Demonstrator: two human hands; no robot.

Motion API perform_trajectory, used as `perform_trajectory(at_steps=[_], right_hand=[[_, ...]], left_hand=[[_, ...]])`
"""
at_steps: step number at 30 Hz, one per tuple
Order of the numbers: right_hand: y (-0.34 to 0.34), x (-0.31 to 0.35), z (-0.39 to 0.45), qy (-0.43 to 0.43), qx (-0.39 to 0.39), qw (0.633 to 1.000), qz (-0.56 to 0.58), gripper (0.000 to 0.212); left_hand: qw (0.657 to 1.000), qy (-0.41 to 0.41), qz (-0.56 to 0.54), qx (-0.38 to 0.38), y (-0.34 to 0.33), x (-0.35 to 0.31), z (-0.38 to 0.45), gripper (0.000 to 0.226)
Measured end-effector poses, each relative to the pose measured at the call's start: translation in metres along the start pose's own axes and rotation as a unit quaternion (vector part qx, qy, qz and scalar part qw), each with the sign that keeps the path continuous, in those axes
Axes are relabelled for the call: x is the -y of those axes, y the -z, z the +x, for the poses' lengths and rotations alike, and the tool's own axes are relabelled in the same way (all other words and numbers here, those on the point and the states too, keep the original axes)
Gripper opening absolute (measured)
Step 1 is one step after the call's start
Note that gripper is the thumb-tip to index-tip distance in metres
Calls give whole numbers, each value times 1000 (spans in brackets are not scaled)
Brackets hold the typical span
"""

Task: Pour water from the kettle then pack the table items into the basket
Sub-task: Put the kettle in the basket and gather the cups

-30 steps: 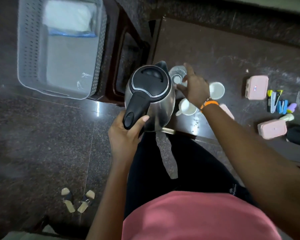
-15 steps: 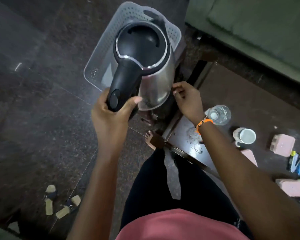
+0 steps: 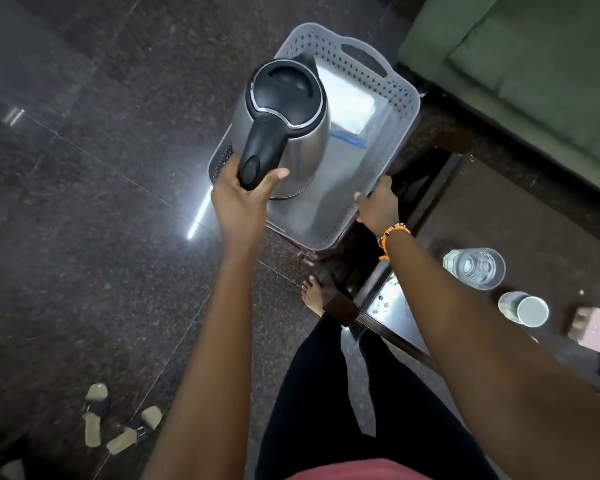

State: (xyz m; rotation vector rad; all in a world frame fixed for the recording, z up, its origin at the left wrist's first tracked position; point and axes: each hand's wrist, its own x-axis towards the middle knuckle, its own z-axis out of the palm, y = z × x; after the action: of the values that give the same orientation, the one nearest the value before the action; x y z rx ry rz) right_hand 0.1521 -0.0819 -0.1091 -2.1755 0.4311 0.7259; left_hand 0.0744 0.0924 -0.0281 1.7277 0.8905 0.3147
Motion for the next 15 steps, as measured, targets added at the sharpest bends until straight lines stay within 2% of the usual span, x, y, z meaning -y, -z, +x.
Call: perform_trajectory(at_steps=[3, 7, 9, 11, 13, 15], right_hand=[[-4, 1, 3, -23, 1, 1000, 19, 34], [-6, -1, 3, -14, -4, 999, 36, 31], [-6, -4, 2, -2, -4, 999, 53, 32], [-3, -11, 0, 9, -10, 998, 54, 33], [7, -23, -3, 26, -37, 999, 27, 31], [21, -44, -6, 45, -78, 996, -12, 27]], left_hand=[[1000, 10, -15, 7, 4, 13, 5, 24], [1000, 0, 25, 17, 3, 21, -1, 40], [1000, -1, 30, -1, 0, 17, -4, 45], [995, -61, 54, -50, -2, 11, -12, 45], [972, -172, 128, -98, -8, 4, -28, 34], [956, -233, 163, -77, -21, 1, -50, 23]])
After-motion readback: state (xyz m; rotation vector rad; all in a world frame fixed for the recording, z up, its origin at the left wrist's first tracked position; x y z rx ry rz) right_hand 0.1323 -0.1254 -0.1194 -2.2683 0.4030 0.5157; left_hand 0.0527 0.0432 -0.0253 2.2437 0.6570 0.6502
